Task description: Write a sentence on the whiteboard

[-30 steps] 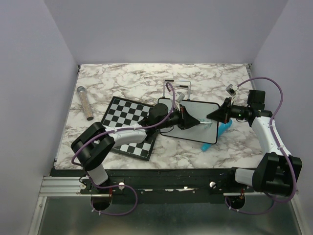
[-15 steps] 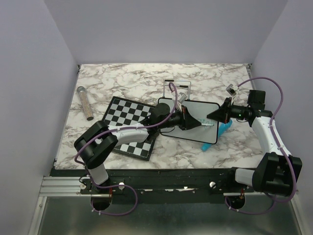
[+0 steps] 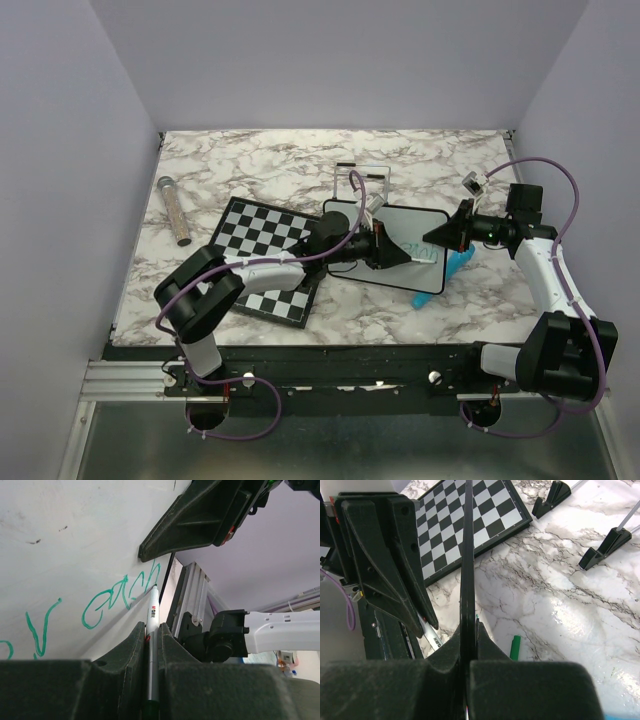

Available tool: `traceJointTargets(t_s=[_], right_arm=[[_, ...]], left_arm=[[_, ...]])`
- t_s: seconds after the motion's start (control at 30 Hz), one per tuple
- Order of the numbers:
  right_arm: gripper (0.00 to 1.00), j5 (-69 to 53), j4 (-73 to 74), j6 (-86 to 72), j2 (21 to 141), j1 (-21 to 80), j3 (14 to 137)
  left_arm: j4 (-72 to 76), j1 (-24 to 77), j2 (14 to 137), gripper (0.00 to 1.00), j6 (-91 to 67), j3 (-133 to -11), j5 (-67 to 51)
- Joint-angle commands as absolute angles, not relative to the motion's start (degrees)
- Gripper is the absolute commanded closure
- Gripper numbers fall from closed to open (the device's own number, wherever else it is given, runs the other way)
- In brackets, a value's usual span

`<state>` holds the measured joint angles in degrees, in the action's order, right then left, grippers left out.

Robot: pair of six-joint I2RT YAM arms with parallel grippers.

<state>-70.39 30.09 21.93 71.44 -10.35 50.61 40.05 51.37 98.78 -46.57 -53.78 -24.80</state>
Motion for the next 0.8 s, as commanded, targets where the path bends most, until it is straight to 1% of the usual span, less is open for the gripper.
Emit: traceJointTargets(t_s=[0.0,0.2,0.33,0.57,0.77], right_arm=[[0.99,-70.4,30.67,22.94,69.87,-10.11,50.89],[0.99,-70.49,30.67,22.94,69.96,-10.11,50.89],[0.99,-70.31,30.76,22.94,69.87,-10.11,50.89],[1.0,-70.14,30.76,22.94,69.87,-10.2,51.33],[1.0,-70.05,31.11,23.03,69.52,-10.37,51.77]], left_arm=[[38.06,51.68,100.37,1.0,-46.32,-55.28,-26.54],[38.75,51.59,99.67,1.0,-46.23,-54.58,-26.02],[40.69,51.5,96.86,1.0,-46.41,-53.35,-25.31],[39.12,49.31,86.33,1.0,-44.48,-48.35,-25.49],[32.96,44.92,75.35,1.0,-39.74,-39.04,-27.24]])
